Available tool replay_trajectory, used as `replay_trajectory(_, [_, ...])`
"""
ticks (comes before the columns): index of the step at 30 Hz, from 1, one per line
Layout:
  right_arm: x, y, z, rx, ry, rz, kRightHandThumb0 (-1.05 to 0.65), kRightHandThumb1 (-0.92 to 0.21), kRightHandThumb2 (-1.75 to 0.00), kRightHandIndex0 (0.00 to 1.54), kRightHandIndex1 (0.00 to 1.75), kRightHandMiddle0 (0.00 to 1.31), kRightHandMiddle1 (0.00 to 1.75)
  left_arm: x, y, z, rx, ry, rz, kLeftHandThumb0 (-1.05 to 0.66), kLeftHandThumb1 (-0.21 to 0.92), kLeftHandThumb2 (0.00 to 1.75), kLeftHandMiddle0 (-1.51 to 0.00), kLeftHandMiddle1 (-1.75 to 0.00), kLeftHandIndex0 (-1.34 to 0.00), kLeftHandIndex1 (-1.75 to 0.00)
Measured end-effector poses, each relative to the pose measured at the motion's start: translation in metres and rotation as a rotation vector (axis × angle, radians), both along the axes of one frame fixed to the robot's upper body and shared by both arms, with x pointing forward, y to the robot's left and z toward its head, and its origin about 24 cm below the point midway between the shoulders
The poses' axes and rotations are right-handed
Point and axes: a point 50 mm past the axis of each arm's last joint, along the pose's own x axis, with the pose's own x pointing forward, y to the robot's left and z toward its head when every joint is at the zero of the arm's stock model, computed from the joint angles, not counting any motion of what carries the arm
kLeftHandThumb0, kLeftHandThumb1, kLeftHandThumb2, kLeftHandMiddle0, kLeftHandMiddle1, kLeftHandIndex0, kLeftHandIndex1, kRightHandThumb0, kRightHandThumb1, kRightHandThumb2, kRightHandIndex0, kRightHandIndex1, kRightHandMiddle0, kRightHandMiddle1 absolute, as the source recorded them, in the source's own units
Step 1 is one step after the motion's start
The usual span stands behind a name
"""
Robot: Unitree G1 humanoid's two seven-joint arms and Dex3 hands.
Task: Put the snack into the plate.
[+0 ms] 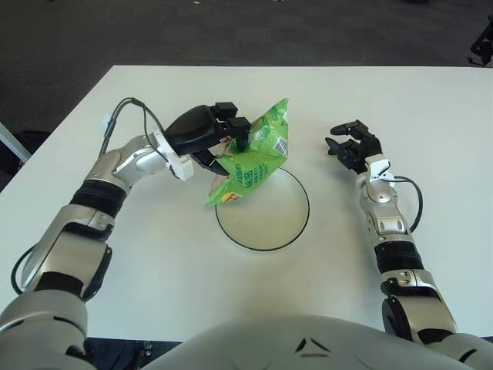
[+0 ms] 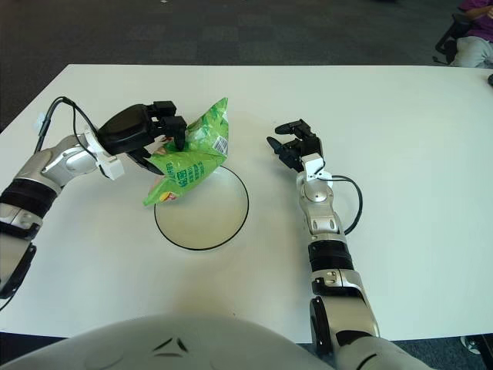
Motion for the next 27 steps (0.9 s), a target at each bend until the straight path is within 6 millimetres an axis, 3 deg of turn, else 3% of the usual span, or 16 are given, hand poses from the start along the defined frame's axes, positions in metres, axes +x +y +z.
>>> replay_trajectory(2, [-0.0001, -0.0007, -0.0004, 0.0, -0.002, -0.001, -0.01, -0.92, -0.11, 0.73, 1.22, 0.51, 1.19, -0.0016, 0.0007, 0.0012, 0.022, 0.019, 0.008, -0.48, 0.84, 0.02, -0.68, -0.39, -0.5, -0.61])
replay_trajectory(7, [0.0003, -0.0017, -0.0009, 0.001, -0.006, -0.003, -0.01, -0.92, -0.11, 0.73, 1.23, 0.51, 1.19, -0.0045, 0.0005, 0.0002, 0.058, 0.077, 0.01, -0.5, 0.84, 0.0, -0.66, -0.26, -0.48, -0.54])
replay_trajectory(10, [0.0008, -0.0017, -0.0006, 0.001, -0.009, -0.002, -0.01, -0.92, -0.12, 0.73, 1.23, 0.5, 1.19, -0.0051, 0.0003, 0.0003, 0.074, 0.106, 0.003, -0.5, 0.83, 0.0, -0.65, -0.18, -0.47, -0.36])
replay_trajectory(16, [0.0017, -0.0015, 0.0005, 0.002, -0.017, -0.001, -0.01, -0.92, -0.12, 0.73, 1.23, 0.5, 1.19, -0.0052, 0.0009, 0.0004, 0.097, 0.166, -0.009, -0.52, 0.81, 0.0, -0.6, -0.09, -0.3, -0.1])
replay_trajectory(27, [0.0025, -0.0017, -0.0005, 0.003, -0.018, 0.0, -0.01, -0.92, -0.12, 0.73, 1.23, 0.5, 1.19, -0.0055, 0.0055, -0.0015, 0.059, 0.327, -0.084, -0.68, 0.86, 0.02, -0.46, -0.01, -0.23, -0.03])
